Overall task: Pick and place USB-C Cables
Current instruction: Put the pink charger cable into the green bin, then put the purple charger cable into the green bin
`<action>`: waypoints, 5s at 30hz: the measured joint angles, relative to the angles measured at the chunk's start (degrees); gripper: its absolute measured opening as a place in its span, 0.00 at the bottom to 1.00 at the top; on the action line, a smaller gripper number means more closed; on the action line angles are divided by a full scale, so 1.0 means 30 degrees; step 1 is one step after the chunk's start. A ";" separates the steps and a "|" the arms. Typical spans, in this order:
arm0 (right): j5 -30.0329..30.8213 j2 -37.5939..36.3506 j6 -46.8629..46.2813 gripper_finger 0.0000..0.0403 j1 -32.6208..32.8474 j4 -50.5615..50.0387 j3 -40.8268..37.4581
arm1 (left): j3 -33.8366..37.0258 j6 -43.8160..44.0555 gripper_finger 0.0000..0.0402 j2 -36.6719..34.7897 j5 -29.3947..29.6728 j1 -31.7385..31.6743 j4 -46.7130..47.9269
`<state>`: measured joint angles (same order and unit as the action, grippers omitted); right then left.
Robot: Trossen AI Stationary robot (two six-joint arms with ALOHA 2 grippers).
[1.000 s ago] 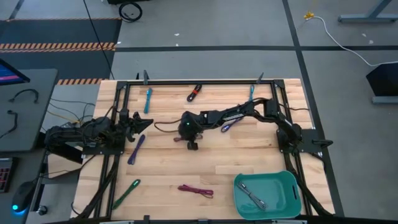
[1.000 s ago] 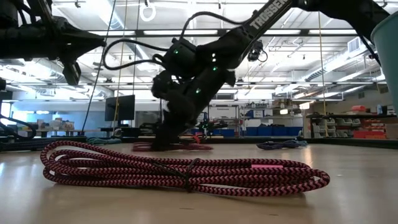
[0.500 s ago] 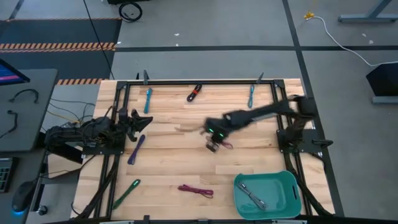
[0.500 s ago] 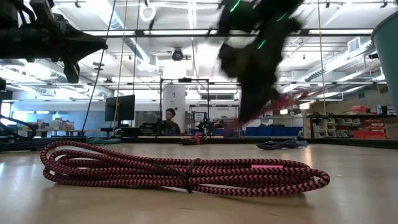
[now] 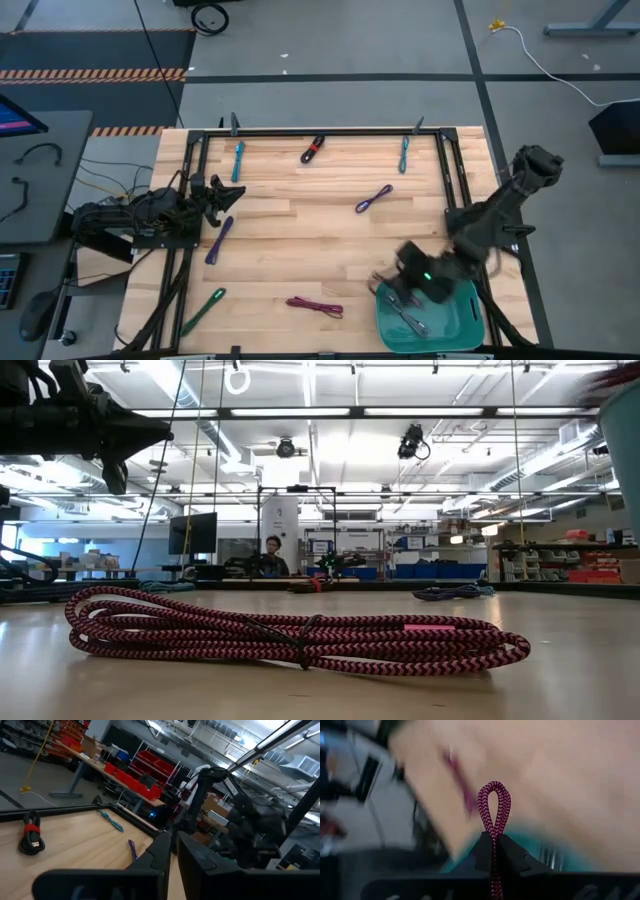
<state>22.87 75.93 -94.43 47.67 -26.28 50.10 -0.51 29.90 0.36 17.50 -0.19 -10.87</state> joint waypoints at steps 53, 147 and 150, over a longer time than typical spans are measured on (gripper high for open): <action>0.8902 -0.4887 1.7372 0.31 -0.3004 0.8506 -0.1162 | -0.6914 0.6875 0.01 0.8457 0.0796 0.0674 -0.2607; 0.1220 0.1831 2.6317 0.43 -1.0671 2.1325 -0.0655 | -2.2044 0.0644 0.09 2.8701 -0.1997 0.0882 -0.5785; 0.1156 0.1474 2.6776 0.29 -1.0644 2.0806 -0.0647 | -2.2081 0.0577 0.09 2.8691 -0.2033 0.0882 -0.5405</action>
<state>26.34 80.36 -14.10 15.74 36.14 48.16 -66.76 31.63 86.43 11.40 2.46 -27.09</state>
